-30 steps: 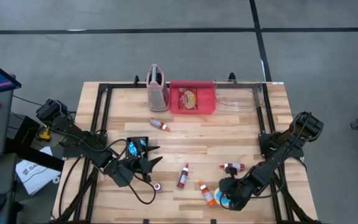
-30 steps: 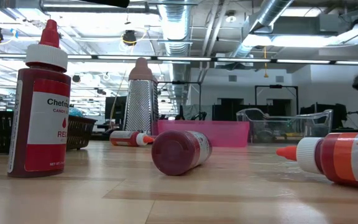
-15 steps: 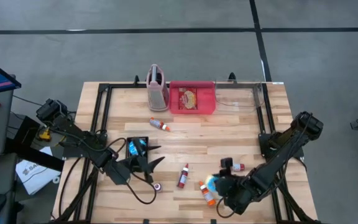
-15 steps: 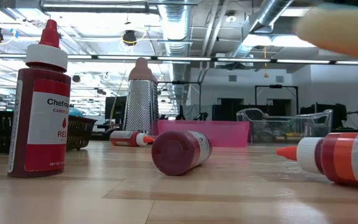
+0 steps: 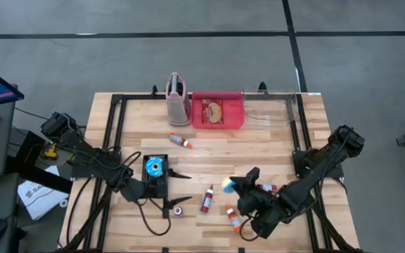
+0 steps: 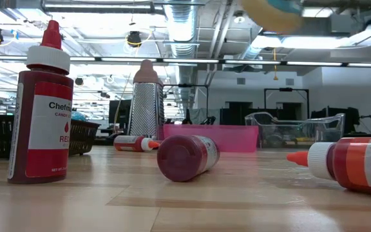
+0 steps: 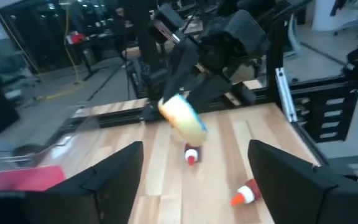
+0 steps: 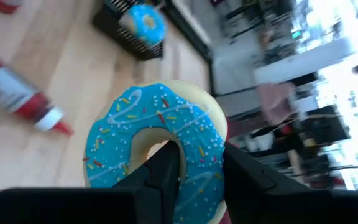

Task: Pick & Place Food Item
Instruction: Put the light blue donut into the black bin

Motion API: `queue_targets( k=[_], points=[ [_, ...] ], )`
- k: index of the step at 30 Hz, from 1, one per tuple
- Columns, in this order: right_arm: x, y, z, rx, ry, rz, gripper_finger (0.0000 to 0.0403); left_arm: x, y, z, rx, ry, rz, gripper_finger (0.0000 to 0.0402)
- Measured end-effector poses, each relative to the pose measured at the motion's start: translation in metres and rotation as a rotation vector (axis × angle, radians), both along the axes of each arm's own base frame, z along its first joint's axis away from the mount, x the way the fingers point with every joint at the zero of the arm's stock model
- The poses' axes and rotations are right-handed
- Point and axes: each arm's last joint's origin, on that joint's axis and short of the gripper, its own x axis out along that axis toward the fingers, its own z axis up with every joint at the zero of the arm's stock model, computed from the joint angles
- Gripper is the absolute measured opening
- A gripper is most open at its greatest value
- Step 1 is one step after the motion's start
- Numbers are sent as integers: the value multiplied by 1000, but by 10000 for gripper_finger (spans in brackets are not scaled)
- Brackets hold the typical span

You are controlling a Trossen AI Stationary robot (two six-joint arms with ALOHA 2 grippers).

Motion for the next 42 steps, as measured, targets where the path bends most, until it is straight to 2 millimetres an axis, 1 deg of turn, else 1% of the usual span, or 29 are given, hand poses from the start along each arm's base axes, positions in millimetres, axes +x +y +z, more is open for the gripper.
queue_targets(
  k=[7,13,17,21,27,32,35,42],
  points=[
    [25,-7,12,-81,-33,23,98,21,15,-17,25,52,45,319],
    [39,-19,16,-137,-22,11,98,27,22,-12,-37,-5,61,332],
    [45,-28,16,-129,-8,-2,98,29,24,-11,-100,-25,50,336],
    [50,-29,18,-115,-22,17,98,31,30,-14,-129,-28,67,332],
    [56,-28,25,-142,-38,68,98,32,42,-22,-197,-69,92,311],
    [61,-35,26,-138,-28,75,98,32,51,-27,-275,-127,18,301],
    [63,-38,26,-129,-25,79,98,31,55,-32,-292,-122,19,303],
    [70,-47,26,-93,-23,100,98,33,59,-32,-325,-132,-14,301]
  ],
)
